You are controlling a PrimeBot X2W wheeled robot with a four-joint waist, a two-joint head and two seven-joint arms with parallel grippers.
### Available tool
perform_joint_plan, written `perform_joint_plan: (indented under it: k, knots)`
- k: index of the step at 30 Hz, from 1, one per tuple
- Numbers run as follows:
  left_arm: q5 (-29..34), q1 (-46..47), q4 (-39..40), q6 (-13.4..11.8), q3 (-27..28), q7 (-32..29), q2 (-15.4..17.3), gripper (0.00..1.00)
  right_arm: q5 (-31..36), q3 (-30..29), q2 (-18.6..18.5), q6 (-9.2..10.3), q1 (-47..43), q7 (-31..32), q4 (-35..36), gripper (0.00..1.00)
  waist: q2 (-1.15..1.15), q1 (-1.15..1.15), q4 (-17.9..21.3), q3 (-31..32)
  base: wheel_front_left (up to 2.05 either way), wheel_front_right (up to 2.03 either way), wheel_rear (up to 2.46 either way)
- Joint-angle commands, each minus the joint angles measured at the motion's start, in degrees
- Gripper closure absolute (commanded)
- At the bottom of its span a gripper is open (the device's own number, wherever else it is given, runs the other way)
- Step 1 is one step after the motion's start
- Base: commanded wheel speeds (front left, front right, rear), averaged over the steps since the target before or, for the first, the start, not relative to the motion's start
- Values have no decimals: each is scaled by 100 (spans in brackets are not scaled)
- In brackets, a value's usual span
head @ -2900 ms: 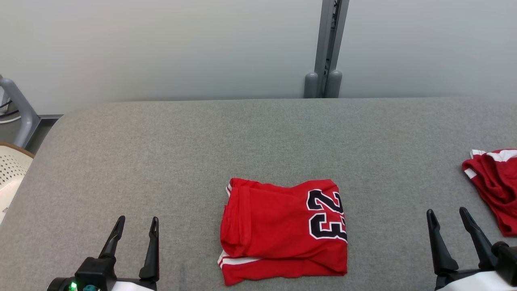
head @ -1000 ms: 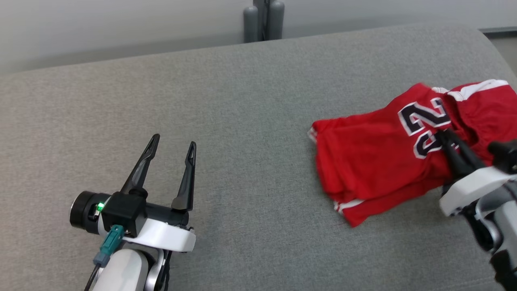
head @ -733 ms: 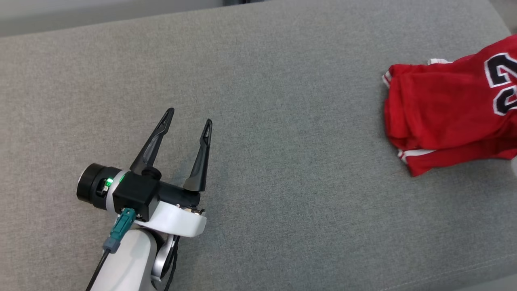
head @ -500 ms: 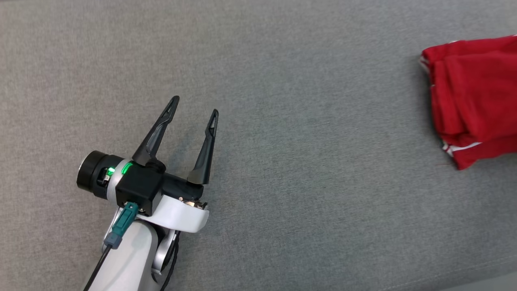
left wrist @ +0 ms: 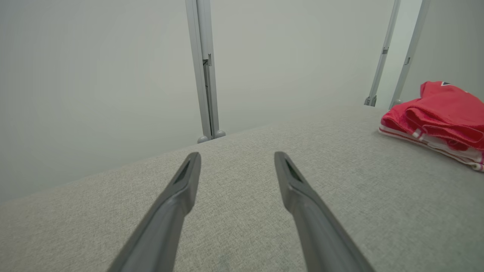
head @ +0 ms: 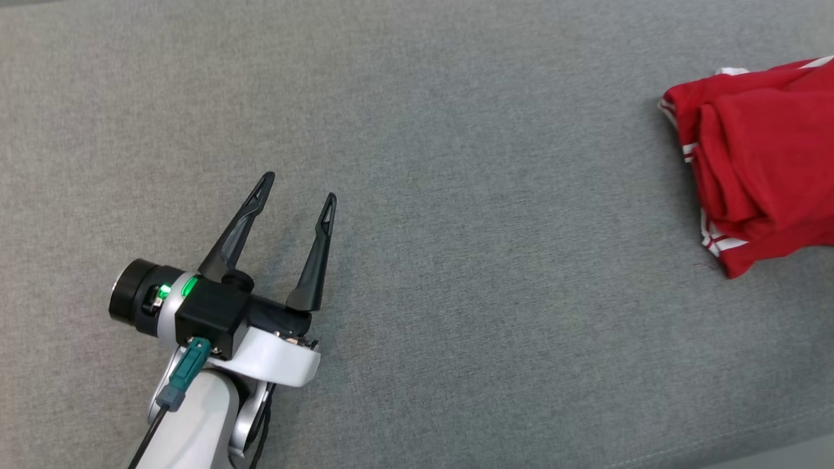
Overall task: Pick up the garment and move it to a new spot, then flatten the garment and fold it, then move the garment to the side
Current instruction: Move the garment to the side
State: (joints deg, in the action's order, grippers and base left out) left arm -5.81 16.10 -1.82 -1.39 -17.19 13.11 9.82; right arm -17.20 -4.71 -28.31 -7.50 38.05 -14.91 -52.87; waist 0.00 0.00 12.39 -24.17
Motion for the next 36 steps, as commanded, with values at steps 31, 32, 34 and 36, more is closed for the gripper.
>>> perform_joint_plan:
  k: [31,32,34,36]
  knots:
    - [-726,-1347,-435,-627,869,201,12,0,957,25,2457,0,-3356,341,4707,0,0,0,-1571,1668,0,0,0]
    - [-743,-1401,-448,-627,890,203,4,0,980,29,2462,0,-3410,375,4759,0,0,0,-1592,1716,0,0,0]
    - [-740,-1449,-456,-613,900,206,9,0,966,29,2471,0,-3477,414,4799,0,0,0,-1610,1765,0,0,0]
    - [-738,-1537,-470,-595,917,209,21,0,985,35,2484,1,-3605,456,4871,0,0,0,-1630,1870,0,0,0]
